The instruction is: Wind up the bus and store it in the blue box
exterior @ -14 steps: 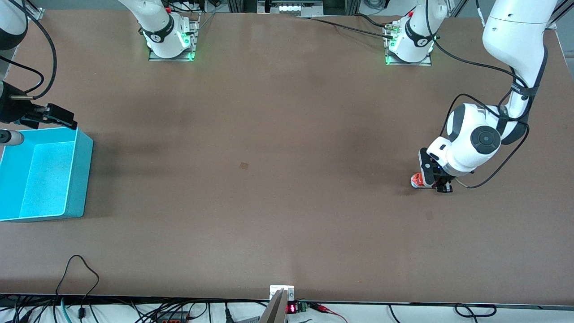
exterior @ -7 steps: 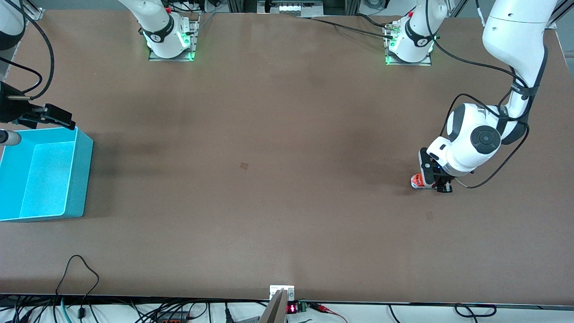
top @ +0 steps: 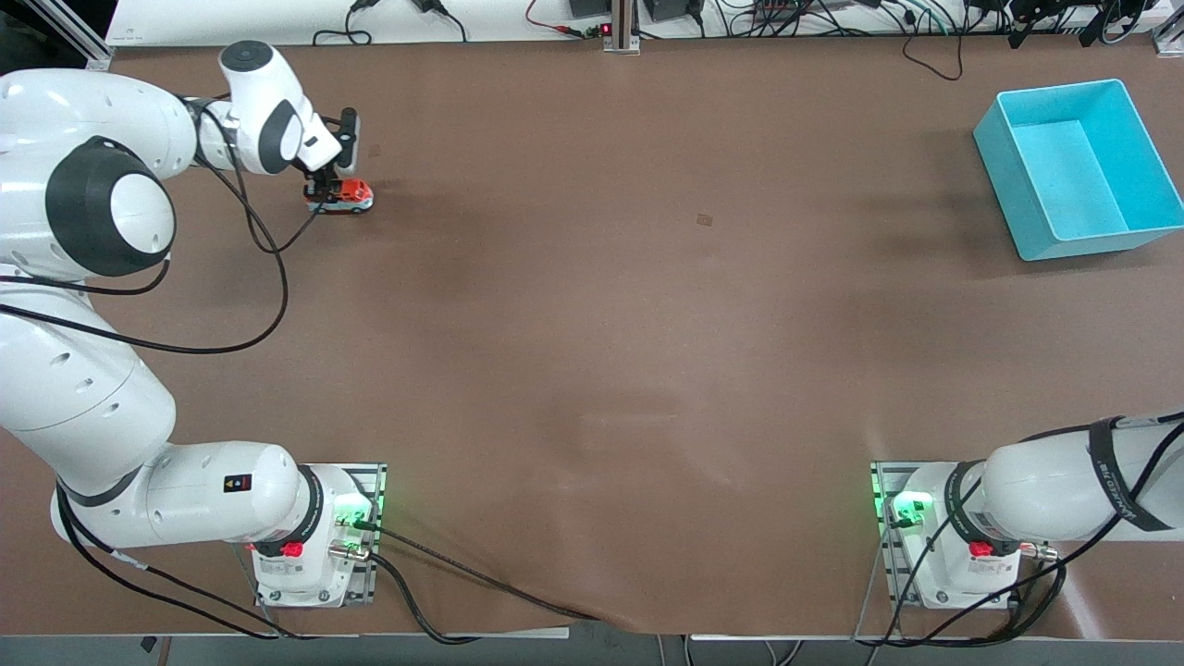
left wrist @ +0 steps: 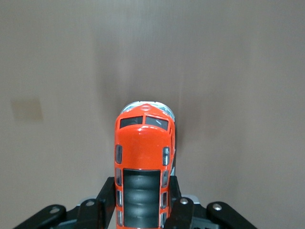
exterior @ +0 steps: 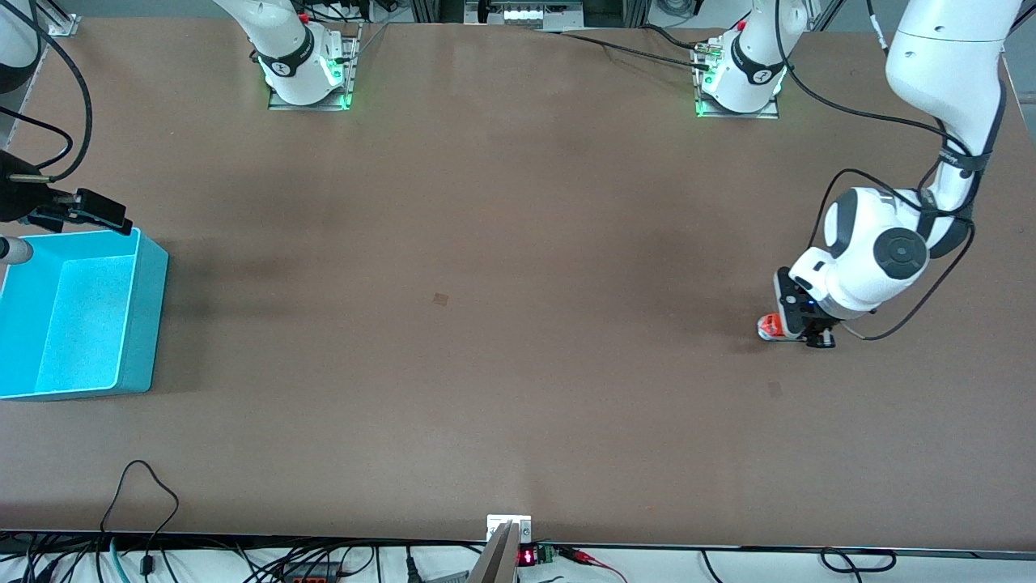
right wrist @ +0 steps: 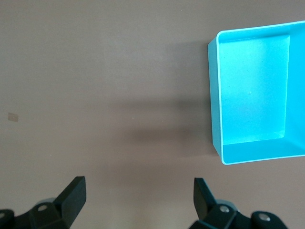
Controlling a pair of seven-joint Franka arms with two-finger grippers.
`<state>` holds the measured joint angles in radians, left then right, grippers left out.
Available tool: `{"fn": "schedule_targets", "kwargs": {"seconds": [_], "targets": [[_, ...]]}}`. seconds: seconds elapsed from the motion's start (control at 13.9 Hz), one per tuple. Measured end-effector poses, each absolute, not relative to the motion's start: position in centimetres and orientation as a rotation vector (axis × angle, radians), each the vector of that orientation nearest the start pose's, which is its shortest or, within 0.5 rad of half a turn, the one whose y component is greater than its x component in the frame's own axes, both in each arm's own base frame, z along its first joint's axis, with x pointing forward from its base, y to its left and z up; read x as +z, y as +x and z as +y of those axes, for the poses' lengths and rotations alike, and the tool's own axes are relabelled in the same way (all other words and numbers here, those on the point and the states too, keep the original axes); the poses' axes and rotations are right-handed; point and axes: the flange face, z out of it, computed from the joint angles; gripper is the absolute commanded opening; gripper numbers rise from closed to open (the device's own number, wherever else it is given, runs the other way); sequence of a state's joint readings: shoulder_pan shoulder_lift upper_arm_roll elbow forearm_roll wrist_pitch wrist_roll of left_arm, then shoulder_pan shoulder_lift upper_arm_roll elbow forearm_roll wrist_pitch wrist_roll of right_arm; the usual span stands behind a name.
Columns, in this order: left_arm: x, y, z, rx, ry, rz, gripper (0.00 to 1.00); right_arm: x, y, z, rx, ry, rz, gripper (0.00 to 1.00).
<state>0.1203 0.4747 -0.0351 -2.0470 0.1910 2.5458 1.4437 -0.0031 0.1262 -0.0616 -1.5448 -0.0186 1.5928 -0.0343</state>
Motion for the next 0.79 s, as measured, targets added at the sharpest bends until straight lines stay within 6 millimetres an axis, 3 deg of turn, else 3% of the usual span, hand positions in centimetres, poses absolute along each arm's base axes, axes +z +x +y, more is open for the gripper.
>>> {"fn": "schedule_targets", "kwargs": {"seconds": [0.22,0.36,0.65,0.79], "targets": [[20.7,59.8,11.0,0.075,-2.233,2.080,0.29,56.6,59.1,-3.8,0.119,-3.162,0.047,1.00],[20.7,59.8,13.5,0.075,-2.235,2.074,0.29,56.6,59.1,-3.8,0.118,-3.162,0.046,1.00],[20.7,59.9,14.9,0.077,-2.225,2.083,0.29,56.6,59.2,-3.8,0.110,-3.162,0.045,1.00],[20.7,59.9,15.6,0.076,-2.226,2.080,0.39,56.6,59.2,-3.8,0.110,-3.162,0.044,1.00]]}}
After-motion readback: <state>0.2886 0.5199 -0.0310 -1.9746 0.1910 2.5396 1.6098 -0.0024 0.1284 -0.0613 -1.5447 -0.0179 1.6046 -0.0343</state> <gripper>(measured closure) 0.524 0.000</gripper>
